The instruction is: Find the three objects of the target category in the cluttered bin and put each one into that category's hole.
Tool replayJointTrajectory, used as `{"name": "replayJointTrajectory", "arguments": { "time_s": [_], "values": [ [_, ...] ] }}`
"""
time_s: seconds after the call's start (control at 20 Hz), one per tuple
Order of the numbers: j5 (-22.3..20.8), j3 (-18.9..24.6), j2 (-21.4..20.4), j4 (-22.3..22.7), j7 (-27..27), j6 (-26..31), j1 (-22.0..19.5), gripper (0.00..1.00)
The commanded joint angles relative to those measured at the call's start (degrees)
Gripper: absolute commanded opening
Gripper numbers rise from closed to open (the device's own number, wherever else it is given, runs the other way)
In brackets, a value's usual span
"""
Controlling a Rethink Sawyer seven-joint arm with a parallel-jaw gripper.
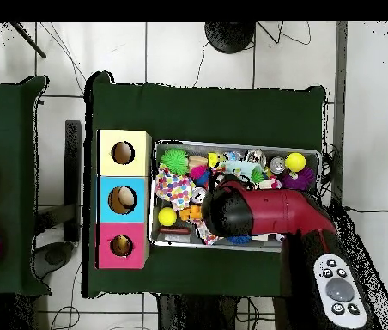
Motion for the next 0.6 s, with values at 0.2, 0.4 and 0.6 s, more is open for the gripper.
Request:
{"name": "replayJointTrajectory", "arguments": {
  "time_s": [0.2,0.4,0.6],
  "values": [
    [2.3,-0.9,3.0,-3.8,1.6,13.5,4.5,1.0],
    [3.9,0.0,0.7,-2.9,0.3,15.9,4.2,1.0],
    [4.0,0.1,-5.4,-1.0,-4.7,20.3,3.1,1.0]
  ]
}}
